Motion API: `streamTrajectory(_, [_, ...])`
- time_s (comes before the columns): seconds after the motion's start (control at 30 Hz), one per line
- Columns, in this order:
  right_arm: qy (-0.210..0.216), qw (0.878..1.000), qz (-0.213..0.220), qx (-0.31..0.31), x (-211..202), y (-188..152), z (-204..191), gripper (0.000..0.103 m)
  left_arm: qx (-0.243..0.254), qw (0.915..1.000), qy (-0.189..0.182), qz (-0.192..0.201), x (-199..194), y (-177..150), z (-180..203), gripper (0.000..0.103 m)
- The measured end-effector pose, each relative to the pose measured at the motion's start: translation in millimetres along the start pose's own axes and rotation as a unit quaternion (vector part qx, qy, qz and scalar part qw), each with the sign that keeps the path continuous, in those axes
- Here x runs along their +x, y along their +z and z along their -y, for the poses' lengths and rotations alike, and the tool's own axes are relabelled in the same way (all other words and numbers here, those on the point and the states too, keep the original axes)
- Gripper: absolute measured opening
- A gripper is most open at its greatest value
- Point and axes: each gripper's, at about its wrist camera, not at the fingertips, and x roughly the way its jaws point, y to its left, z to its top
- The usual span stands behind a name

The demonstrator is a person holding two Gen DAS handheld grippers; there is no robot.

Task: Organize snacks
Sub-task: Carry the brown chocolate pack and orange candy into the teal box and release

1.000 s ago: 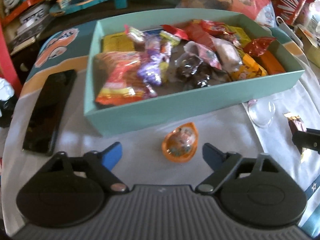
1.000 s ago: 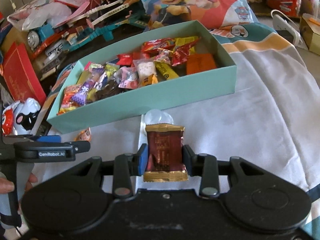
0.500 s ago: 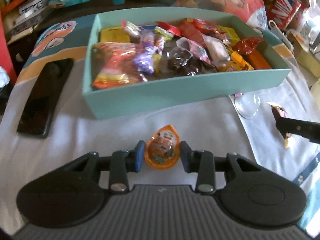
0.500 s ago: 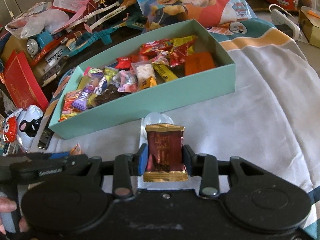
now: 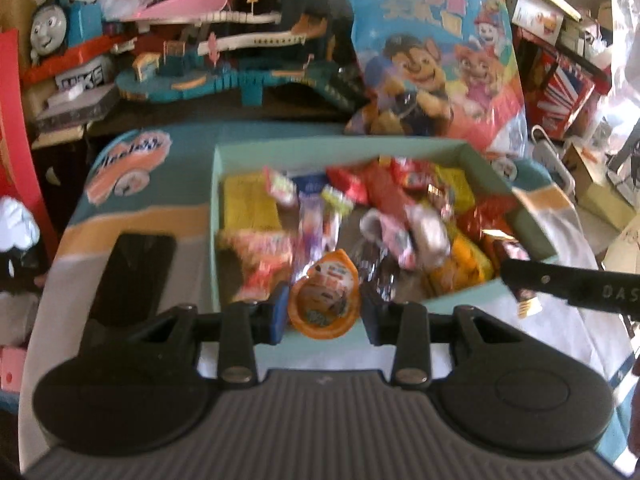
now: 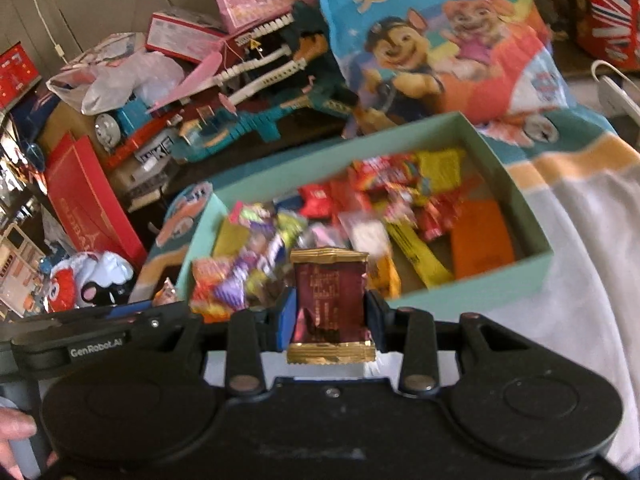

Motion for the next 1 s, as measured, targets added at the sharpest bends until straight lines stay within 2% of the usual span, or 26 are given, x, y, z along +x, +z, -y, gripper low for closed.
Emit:
streamTrajectory(0.23, [0.009, 1.000, -0.010, 0.004, 30.3, 21.9, -6.1, 0.036, 0.011, 0.9999, 0.000, -0.007, 25.1, 16.3, 9.9, 0.036])
streamTrajectory(0.5, [0.009, 1.000, -0.027, 0.014, 55.3, 20.9, -1.1, 0.037, 0.011, 0.9997, 0.004, -0.023, 47.3, 16.2, 10.2, 0.036])
streamTrajectory(0.57, [0.012, 0.999, -0.029, 0.015, 59.0, 20.9, -0.5, 0.040, 0.014, 0.9995, 0.009, -0.026, 50.5, 15.0, 11.1, 0.037])
streamTrajectory(0.6, [0.012, 0.999, -0.029, 0.016, 60.2, 21.0, -0.7, 0.049, 0.017, 0.9994, 0.016, -0.025, 51.4, 14.2, 11.9, 0.043])
streamTrajectory(0.63, [0.014, 0.999, -0.027, 0.018, 60.3, 20.9, -0.9, 0.058, 0.019, 0.9993, 0.024, -0.023, 51.3, 13.6, 12.5, 0.053])
streamTrajectory(0.67, [0.015, 0.999, -0.023, 0.021, 59.8, 20.9, -0.5, 0.075, 0.020, 0.9990, 0.035, -0.019, 50.8, 12.8, 13.0, 0.078])
streamTrajectory(0.7, [0.013, 0.999, -0.017, 0.024, 58.4, 20.9, -0.4, 0.087, 0.020, 0.9987, 0.045, -0.011, 49.5, 11.8, 13.1, 0.093])
streamTrajectory(0.77, [0.009, 1.000, -0.005, 0.024, 54.1, 21.3, 0.3, 0.094, 0.020, 0.9980, 0.059, -0.005, 47.4, 10.7, 12.7, 0.099])
streamTrajectory(0.87, [0.005, 1.000, 0.001, 0.030, 49.3, 22.5, 1.7, 0.103, 0.011, 0.9980, 0.061, -0.012, 46.8, 10.4, 9.5, 0.101])
streamTrajectory(1.0, [-0.002, 0.999, 0.008, 0.034, 39.6, 21.9, 4.8, 0.103, 0.001, 0.9978, 0.066, -0.004, 35.0, 8.6, 3.6, 0.103])
